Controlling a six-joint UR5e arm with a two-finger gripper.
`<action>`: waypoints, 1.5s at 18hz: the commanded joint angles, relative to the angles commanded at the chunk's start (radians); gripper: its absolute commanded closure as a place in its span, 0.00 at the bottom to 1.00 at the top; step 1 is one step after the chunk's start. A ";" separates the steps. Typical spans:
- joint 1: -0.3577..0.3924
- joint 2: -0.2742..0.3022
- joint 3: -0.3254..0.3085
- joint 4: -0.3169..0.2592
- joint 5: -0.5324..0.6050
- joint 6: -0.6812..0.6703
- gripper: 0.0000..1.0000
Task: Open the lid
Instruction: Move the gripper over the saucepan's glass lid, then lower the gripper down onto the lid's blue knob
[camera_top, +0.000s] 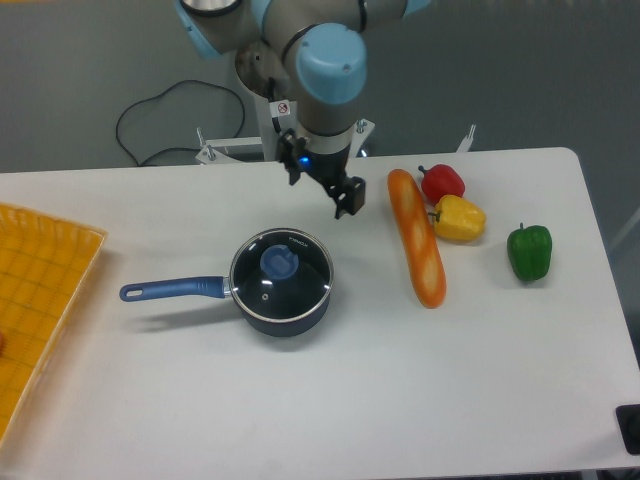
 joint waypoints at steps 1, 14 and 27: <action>-0.008 -0.018 0.012 0.002 0.002 0.015 0.00; -0.065 -0.138 0.092 0.021 0.083 0.008 0.00; -0.081 -0.167 0.071 0.097 0.060 -0.066 0.00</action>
